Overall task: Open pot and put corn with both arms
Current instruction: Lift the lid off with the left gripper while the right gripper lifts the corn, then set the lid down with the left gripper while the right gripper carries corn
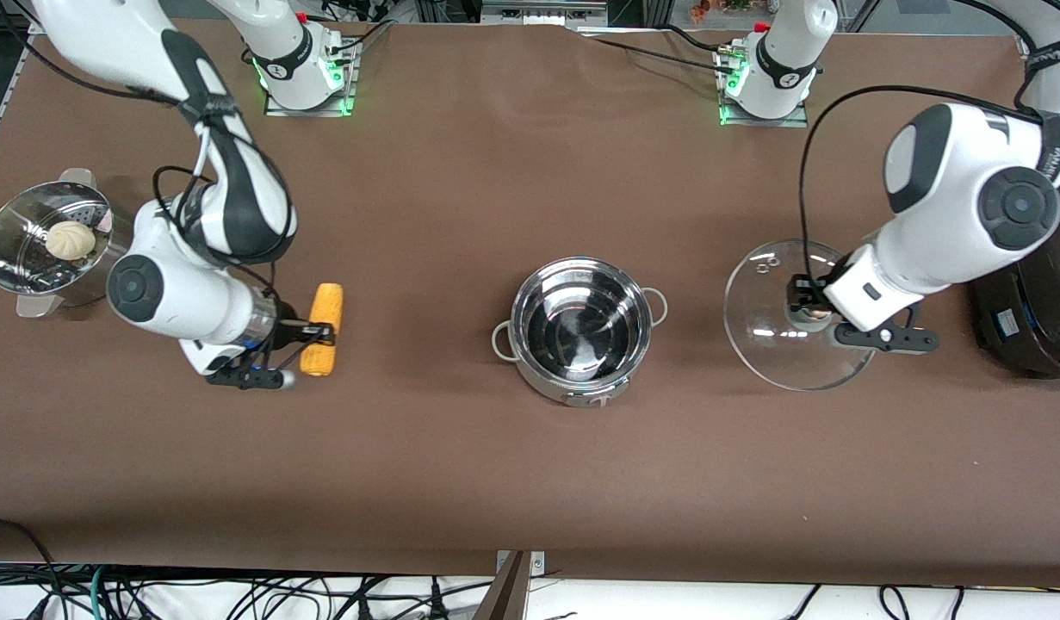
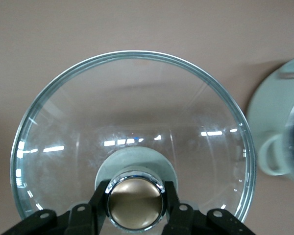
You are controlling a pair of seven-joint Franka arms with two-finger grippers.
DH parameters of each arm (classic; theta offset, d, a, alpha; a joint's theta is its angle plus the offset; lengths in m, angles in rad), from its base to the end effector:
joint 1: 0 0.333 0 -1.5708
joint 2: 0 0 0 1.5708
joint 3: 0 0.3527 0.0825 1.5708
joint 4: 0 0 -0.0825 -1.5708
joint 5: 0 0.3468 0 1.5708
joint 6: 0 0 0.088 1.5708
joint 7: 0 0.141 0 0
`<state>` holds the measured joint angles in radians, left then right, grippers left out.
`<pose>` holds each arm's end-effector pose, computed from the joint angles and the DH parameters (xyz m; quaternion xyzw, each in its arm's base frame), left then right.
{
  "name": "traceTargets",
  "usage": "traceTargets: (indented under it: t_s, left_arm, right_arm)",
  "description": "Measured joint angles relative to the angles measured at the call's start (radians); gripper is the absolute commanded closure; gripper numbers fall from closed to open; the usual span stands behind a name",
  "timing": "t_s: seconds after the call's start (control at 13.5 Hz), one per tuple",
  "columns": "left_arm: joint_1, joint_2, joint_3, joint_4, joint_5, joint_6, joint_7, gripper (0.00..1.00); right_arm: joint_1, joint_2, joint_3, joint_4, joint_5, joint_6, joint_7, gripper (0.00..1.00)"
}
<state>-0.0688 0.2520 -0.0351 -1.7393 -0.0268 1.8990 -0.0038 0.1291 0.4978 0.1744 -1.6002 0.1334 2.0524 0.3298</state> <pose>0.5894 -0.0627 0.4394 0.9978 -0.0447 -0.0469 0.0144 0.6350 0.1937 0.3612 -0.9933 0.0546 0.0500 0.0888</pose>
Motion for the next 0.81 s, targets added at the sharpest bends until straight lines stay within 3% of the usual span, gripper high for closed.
traceTargets:
  t_s: [0.44,0.74,0.81]
  left_arm:
    - [0.061,0.043,0.069,-0.294,0.0,0.424,0.241,1.0]
    - [0.068,0.107,0.068,-0.38,0.0,0.538,0.246,1.0]
    - [0.067,0.116,0.067,-0.383,0.0,0.538,0.246,0.88]
  right_arm:
    - [0.298,0.059,0.011,0.232,-0.052,-0.038,0.471,0.72]
    - [0.399,0.168,0.008,0.4,-0.054,-0.022,0.624,0.72]
    - [0.417,0.195,0.007,0.433,-0.054,-0.005,0.642,0.72]
